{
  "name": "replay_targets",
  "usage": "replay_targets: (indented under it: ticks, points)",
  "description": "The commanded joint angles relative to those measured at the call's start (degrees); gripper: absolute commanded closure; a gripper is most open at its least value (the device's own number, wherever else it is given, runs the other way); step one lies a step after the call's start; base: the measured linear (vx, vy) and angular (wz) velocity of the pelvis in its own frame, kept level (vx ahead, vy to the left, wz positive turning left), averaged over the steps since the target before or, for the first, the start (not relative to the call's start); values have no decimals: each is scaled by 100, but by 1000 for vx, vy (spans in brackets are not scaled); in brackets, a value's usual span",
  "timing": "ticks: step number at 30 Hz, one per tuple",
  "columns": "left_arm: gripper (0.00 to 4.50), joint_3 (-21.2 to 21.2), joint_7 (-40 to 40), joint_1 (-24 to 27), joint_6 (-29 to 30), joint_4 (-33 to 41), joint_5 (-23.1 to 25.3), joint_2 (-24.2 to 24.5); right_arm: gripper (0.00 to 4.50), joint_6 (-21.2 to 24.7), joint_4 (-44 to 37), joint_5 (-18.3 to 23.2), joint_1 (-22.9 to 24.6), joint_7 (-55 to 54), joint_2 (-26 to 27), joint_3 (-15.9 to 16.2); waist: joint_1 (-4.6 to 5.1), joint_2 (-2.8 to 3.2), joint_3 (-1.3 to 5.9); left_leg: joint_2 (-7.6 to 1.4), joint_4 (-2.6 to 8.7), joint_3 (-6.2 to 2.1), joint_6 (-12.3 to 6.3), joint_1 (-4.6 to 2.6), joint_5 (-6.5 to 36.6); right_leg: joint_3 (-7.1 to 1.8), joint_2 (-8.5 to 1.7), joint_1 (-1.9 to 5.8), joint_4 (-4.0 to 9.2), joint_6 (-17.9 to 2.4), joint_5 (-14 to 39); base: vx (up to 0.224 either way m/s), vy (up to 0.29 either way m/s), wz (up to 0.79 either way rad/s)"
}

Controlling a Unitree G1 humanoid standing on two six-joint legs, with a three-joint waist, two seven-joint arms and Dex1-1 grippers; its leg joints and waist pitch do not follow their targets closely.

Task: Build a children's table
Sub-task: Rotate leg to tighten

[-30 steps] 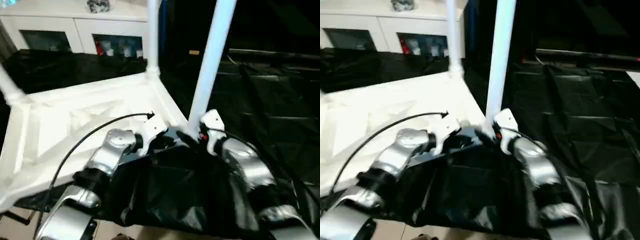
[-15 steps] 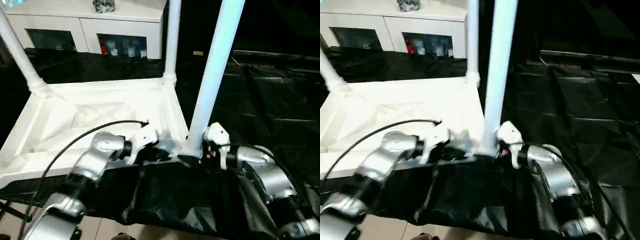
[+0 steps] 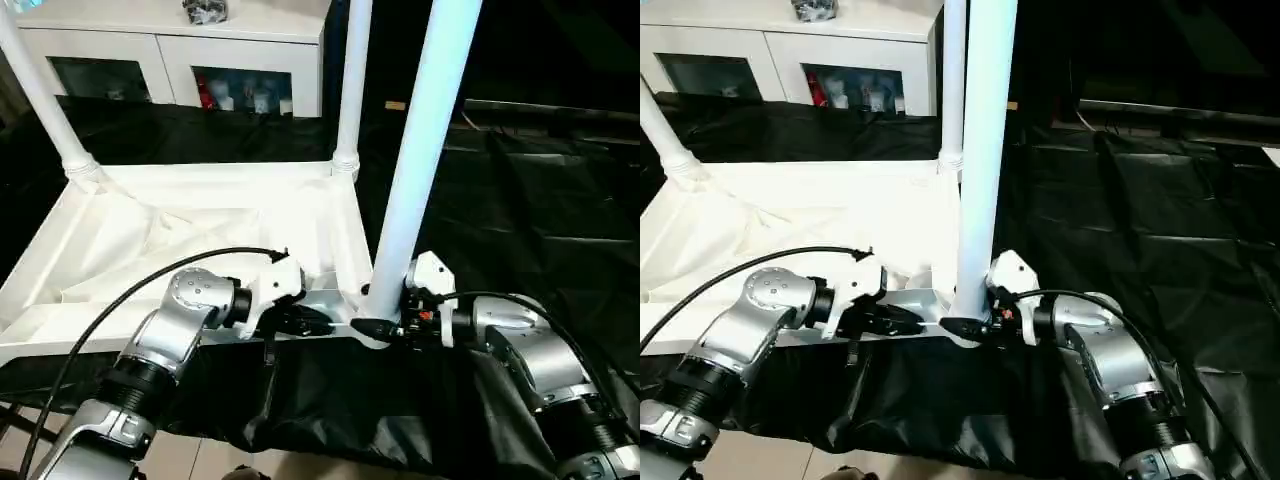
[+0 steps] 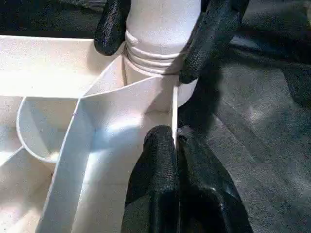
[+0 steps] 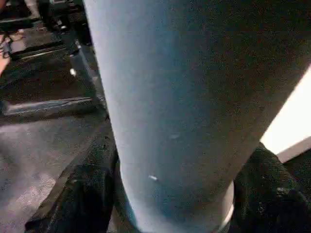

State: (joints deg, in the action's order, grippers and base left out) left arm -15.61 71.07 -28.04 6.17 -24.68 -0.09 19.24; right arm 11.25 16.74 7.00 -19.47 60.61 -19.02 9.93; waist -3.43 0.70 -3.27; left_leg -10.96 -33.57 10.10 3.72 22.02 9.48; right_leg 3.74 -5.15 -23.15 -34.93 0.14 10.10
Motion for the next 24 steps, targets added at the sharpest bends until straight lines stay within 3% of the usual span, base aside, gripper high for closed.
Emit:
replay_targets:
  ticks: [1, 3, 4, 7, 8, 9, 11, 12, 15, 16, 17, 19, 21, 22, 24]
  points:
    - [450, 83, -768, -271, 15, 16, -64, -545, 183, -17, 211, -111, -44, -710, 578, 220, 1, -89, 349, -205, 414, -36, -210, -86, 1555, -251, -317, 203, 496, -1131, 2026, 0, 0, 0]
    - [450, 120, -1199, -405, 60, -170, 63, -749, 183, -22, 584, -289, -190, -1451, 858, 49, 24, -100, 354, -208, 430, -64, -92, -84, 1669, -235, -326, 223, 517, -1025, 2275, 0, 0, 0]
    - [450, 126, -1513, -502, 132, -304, 162, -909, 183, -22, 863, -362, -304, -1977, 1078, -83, 78, -113, 337, -186, 438, -73, 10, -110, 1849, -228, -319, 185, 540, -979, 2492, 0, 0, 0]
    - [450, 144, -1988, -656, 243, -528, 296, -1134, 183, -1, 1180, -407, -460, -2624, 1380, -244, 116, -99, 342, -183, 433, -86, 47, -119, 1989, -227, -325, 179, 575, -912, 2614, 0, 0, 0]
    - [450, 152, -2091, -692, 257, -583, 317, -1185, 183, -6, 1252, -418, -500, -2769, 1444, -278, 126, -103, 346, -175, 429, -78, 2, -107, 1959, -236, -324, 184, 582, -903, 2538, 0, 0, 0]
    - [450, 182, -2330, -788, 315, -732, 349, -1311, 183, 8, 1452, -444, -620, -3121, 1590, -353, 114, -63, 349, -177, 429, -84, -2, -115, 1951, -238, -328, 182, 578, -909, 2502, 0, 0, 0]
    - [450, 216, -2622, -910, 358, -923, 389, -1458, 184, -6, 1695, -491, -781, -3510, 1770, -433, 128, -81, 368, -168, 427, -75, -14, -98, 1819, -235, -306, 197, 557, -965, 2246, 0, 0, 0]
    - [450, 234, -2770, -986, 345, -1033, 422, -1549, 184, -72, 1836, -518, -901, -3688, 1905, -484, 131, -23, 371, -170, 428, -70, -8, -88, 1768, -238, -293, 207, 547, -1007, 2015, 0, 0, 0]
    - [450, 232, -2794, -1044, 261, -1108, 454, -1630, 184, -205, 1936, -498, -1026, -3759, 2061, -572, 113, -38, 395, -167, 409, -56, -114, -77, 1600, -236, -303, 244, 509, -1139, 1576, 0, 0, 0]
    - [450, 224, -2733, -1045, 221, -1103, 446, -1638, 184, -227, 1949, -409, -1059, -3690, 2097, -650, 106, -3, 401, -165, 403, -59, -130, -77, 1580, -236, -305, 250, 496, -1155, 1522, 0, 0, 0]
    - [450, 219, -2692, -1045, 200, -1097, 437, -1642, 128, -235, 1954, -346, -1077, -3640, 2116, -703, 109, -17, 408, -167, 400, -54, -153, -79, 1553, -236, -298, 253, 496, -1170, 1450, 0, 0, 0]
    - [450, 161, -2505, -987, 83, -1008, 404, -1575, 114, -177, 1888, -183, -1072, -3408, 2092, -764, 102, -22, 413, -171, 398, -52, -234, -67, 1457, -231, -293, 273, 470, -1249, 1244, 0, 0, 0]
    - [450, 142, -2379, -942, 54, -953, 369, -1520, 108, -185, 1848, -168, -1050, -3265, 2025, -713, 101, -28, 403, -172, 405, -55, -257, -66, 1517, -223, -295, 281, 477, -1258, 1339, 0, 0, 0]
    - [450, 113, -2156, -857, -97, -861, 318, -1404, 85, -205, 1720, -235, -965, -2970, 1816, -540, 109, -56, 401, -171, 406, -55, -262, -58, 1527, -222, -301, 284, 485, -1244, 1421, 0, 0, 0]
    - [450, 107, -1971, -781, -131, -764, 253, -1315, 75, -238, 1644, -285, -910, -2769, 1690, -432, 106, -48, 392, -178, 404, -52, -276, -60, 1562, -226, -304, 279, 491, -1225, 1500, 0, 0, 0]
